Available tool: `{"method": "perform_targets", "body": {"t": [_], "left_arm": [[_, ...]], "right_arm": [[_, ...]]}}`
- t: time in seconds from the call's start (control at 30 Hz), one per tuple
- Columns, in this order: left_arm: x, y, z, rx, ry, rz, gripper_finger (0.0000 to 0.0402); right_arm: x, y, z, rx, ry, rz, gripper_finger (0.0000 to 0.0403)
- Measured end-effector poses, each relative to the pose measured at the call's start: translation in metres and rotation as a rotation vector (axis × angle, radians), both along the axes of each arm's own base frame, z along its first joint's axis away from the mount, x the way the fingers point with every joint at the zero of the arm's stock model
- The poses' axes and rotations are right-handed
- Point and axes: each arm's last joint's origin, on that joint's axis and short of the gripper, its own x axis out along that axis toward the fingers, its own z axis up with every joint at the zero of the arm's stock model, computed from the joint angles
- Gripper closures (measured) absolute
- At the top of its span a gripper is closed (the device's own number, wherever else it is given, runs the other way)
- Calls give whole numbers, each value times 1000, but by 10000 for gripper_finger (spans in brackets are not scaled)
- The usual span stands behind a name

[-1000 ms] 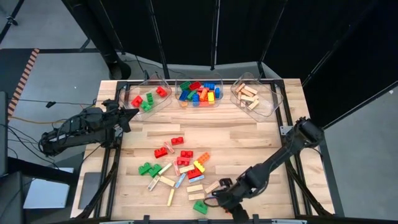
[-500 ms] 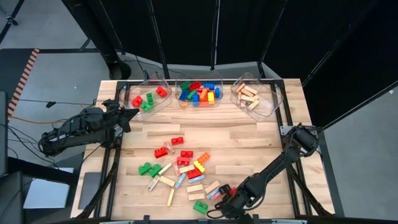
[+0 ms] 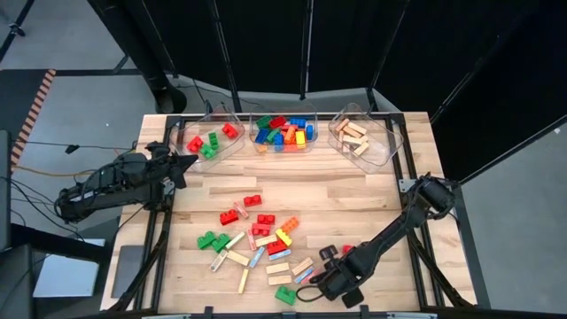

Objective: Sort blocks by size
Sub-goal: Put the small red game piece into the left transparent bin

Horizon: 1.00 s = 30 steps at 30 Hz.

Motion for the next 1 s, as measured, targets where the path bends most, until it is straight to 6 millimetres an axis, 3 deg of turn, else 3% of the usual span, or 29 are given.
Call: {"method": "perform_targets", "body": {"t": [0.17,0.4,0.5,0.6,0.77,1.0], "left_arm": [[0,0,0,0,-1,0,399],[0,0,0,0,0,0,399],[0,0,0,0,0,0,400],[0,0,0,0,0,0,399],[0,0,0,0,-1,0,400],[0,0,0,0,-1,0,400]], "right_arm": [[-4,-23,16,-130,-3,-67,267],[-9,-72,86,-132,-93,-282,296],[-23,-90,112,-117,-84,-390,297],[-40,-100,125,-63,-54,-544,289],[-61,-98,125,42,14,-726,223],[-67,-92,79,10,234,-866,53]]}}
